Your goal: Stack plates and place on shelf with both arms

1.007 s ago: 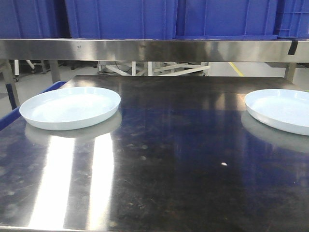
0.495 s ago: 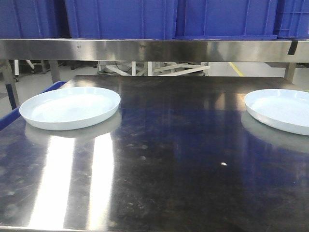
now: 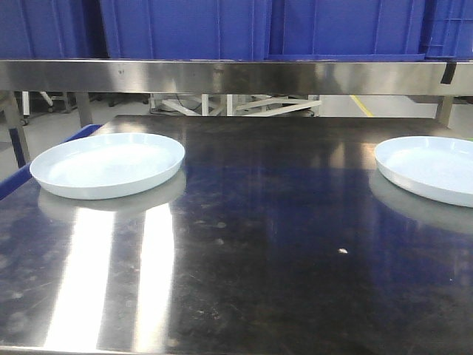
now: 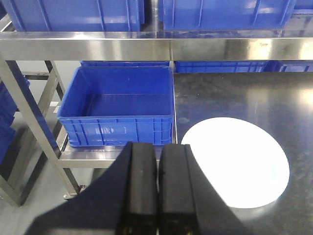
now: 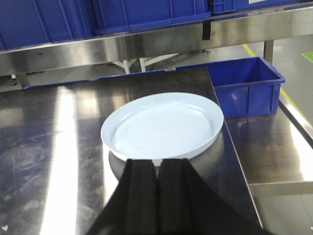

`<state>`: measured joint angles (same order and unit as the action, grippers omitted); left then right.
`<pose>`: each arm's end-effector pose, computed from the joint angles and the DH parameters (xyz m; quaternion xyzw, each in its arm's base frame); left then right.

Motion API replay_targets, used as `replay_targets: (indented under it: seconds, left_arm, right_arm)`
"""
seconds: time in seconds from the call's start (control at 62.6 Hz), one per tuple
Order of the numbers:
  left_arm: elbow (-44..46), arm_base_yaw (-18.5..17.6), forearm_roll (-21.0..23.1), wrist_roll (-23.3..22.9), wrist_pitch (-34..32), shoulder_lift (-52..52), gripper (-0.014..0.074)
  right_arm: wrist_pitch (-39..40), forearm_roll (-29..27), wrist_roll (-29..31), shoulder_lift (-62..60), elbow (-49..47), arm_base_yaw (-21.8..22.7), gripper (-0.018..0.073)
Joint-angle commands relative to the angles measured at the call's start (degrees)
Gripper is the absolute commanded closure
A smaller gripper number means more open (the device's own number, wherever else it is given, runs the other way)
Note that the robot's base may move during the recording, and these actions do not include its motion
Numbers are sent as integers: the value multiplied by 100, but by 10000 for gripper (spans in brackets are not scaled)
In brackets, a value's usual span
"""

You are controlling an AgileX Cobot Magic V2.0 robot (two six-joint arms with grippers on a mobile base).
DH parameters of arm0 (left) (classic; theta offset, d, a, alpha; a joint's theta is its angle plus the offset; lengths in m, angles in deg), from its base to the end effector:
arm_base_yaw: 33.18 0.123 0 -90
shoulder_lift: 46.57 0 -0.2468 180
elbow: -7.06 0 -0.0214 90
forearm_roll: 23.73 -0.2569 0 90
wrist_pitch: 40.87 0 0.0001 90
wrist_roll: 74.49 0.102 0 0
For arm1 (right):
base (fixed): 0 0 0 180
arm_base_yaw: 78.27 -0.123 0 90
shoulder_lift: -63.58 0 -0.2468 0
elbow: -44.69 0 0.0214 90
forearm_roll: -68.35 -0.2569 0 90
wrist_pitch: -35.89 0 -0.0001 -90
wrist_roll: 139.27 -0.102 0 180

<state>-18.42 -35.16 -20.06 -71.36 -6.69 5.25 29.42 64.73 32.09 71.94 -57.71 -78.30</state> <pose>0.1880 -0.0102 0.3570 0.0251 0.8258 -0.0241 0.5629 0.1125 0.0008 0.1939 0.0743 0.7180 0.0765 0.6878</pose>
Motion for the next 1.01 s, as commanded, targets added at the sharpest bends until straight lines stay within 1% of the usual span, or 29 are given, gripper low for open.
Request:
replay_targets:
  seconds: [0.0,0.08,0.16,0.24,0.415,0.479,0.591,0.639,0.719,0.895,0.991]
  left_arm:
    - [202,-15,65,-4,-520,-2,508]
    - [202,-15,65,-4,-518,-2,508]
    - [202,-15,65,-4,-518,-2,508]
    - [202,-15,69,-4,-518,-2,508]
    - [202,-20,250,-4,-647,-2,508]
    - [202,-45,262,-4,-683,-2,508]
    - [202,-284,262,-4,-682,-2,508]
    - [202,-391,271,-28,-659,-2,508]
    - [202,-473,333,-30,-572,-2,508]
    - [202,-485,373,-30,-423,-2,508]
    - [202,-485,385,-39,-423,-2,508]
  right_arm:
    - [992,-241,-112,-118,-90,10,503]
    - [1431,-302,-122,-118,-90,21,503]
    - [1467,-302,-122,-118,-156,21,503]
    - [1086,-296,-122,-118,-395,21,503]
    - [-301,-228,-95,228,-1436,21,503]
    - [-653,-68,-56,660,-1844,21,503]
    - [-972,217,-56,1682,-2629,21,503]
    - [-1078,222,-56,2139,-2956,21,503]
    - [-1193,222,-56,2850,-3444,21,503]
    - [-1151,222,-56,4262,-4285,21,503]
    - [-1074,18,-56,4766,-4547,21,503]
